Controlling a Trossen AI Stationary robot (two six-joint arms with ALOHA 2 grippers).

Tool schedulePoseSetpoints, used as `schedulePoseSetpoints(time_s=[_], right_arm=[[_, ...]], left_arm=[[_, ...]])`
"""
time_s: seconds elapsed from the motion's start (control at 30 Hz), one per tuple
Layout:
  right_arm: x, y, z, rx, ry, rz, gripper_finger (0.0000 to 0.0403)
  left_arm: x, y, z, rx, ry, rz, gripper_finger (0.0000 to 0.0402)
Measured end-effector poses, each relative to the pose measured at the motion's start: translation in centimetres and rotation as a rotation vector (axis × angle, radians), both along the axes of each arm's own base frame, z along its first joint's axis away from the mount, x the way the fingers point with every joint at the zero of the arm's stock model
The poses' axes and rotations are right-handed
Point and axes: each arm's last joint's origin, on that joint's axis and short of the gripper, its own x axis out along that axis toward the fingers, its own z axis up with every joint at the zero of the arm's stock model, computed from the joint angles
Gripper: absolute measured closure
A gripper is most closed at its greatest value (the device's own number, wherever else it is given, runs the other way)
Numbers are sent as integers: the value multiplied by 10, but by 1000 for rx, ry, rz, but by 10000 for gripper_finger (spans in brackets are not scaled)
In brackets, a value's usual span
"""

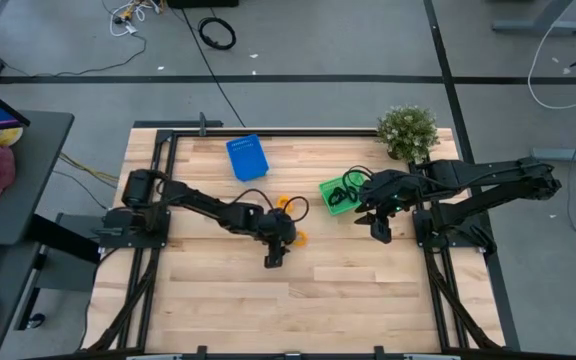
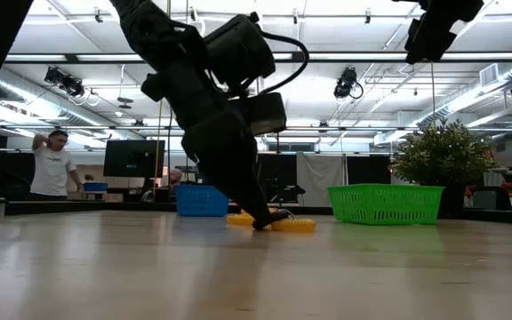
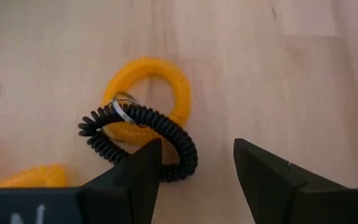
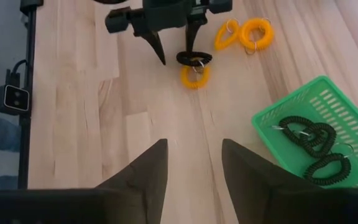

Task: Sort spring keychains
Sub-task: Put the black spring keychain into the green bin

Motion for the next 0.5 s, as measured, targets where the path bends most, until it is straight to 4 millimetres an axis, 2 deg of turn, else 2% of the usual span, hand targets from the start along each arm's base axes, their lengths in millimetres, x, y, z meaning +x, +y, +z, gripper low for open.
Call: schedulePoseSetpoints(time_s=[0.27, 0.5], right_arm=[[0, 0, 0, 0, -4, 0, 248], [0, 0, 0, 0, -3, 0, 248]], left_arm=[[0, -1, -2, 69, -2, 51, 210], [0, 0, -2, 60, -1, 100, 285]])
